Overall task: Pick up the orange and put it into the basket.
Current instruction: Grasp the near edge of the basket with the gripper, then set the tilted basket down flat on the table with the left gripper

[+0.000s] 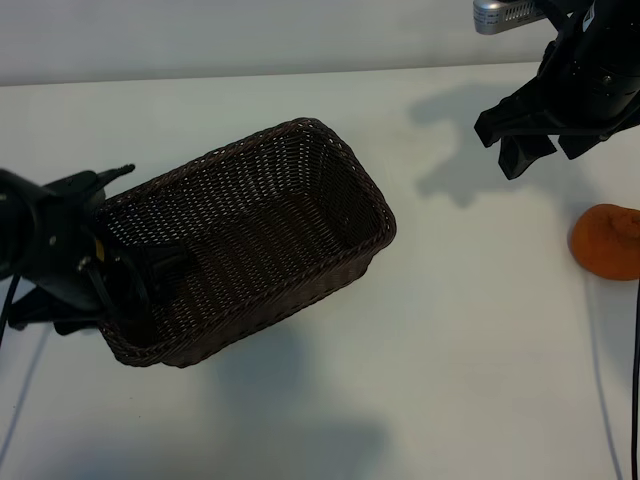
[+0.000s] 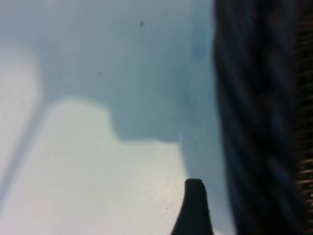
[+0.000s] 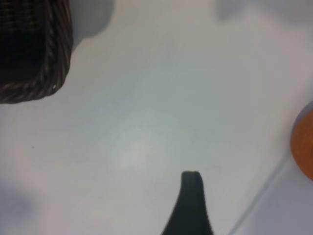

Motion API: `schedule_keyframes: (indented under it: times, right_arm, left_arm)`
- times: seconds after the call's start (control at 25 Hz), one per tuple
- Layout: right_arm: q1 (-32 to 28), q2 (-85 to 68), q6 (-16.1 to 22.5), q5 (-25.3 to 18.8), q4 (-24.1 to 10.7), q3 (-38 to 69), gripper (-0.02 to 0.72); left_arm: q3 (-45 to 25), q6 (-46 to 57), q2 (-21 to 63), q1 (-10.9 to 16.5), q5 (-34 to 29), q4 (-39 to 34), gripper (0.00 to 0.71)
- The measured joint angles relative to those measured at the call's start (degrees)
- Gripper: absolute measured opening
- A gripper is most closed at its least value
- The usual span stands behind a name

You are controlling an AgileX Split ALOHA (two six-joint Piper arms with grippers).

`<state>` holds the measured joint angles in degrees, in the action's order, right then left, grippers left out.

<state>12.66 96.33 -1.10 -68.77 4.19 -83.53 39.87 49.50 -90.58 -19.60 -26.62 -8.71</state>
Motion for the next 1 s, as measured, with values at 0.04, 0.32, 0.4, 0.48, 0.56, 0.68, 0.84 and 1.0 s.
schedule_keyframes:
  times: [0.04,0.32,0.4,0.48,0.56,0.68,0.84,1.0]
  right_arm:
    - [0.0,0.0,0.0,0.0,0.0,0.0,0.579]
    - [0.0,0.0,0.0,0.0,0.0,0.0,0.579]
    - [0.0,0.0,0.0,0.0,0.0,0.0,0.579]
    - [0.0,0.0,0.0,0.0,0.1,0.0,0.579]
    - [0.0,0.0,0.0,0.0,0.1,0.0,0.579]
    - [0.0,0.0,0.0,0.0,0.1,0.0,0.579]
    - [0.0,0.0,0.0,0.0,0.1,0.0,0.579]
    - [0.0,0.0,0.0,0.0,0.2,0.0,0.579]
  left_arm:
    - [-0.9,0.6,0.0,0.0,1.0,0.0,0.592]
    - [-6.1,3.9,0.1,0.0,9.0,0.0,0.588]
    - [-6.1,4.0,0.2,0.0,9.7,0.0,0.565]
    - [-6.2,4.0,0.4,0.0,10.1,0.3,0.533]
    - [-6.3,4.2,0.6,0.0,10.6,0.5,0.492]
    - [-6.4,4.8,0.8,0.1,11.0,0.6,0.443]
    - [-6.6,4.9,2.0,0.1,11.0,0.6,0.42]
    - [-6.6,4.9,4.2,0.1,11.5,0.5,0.417]
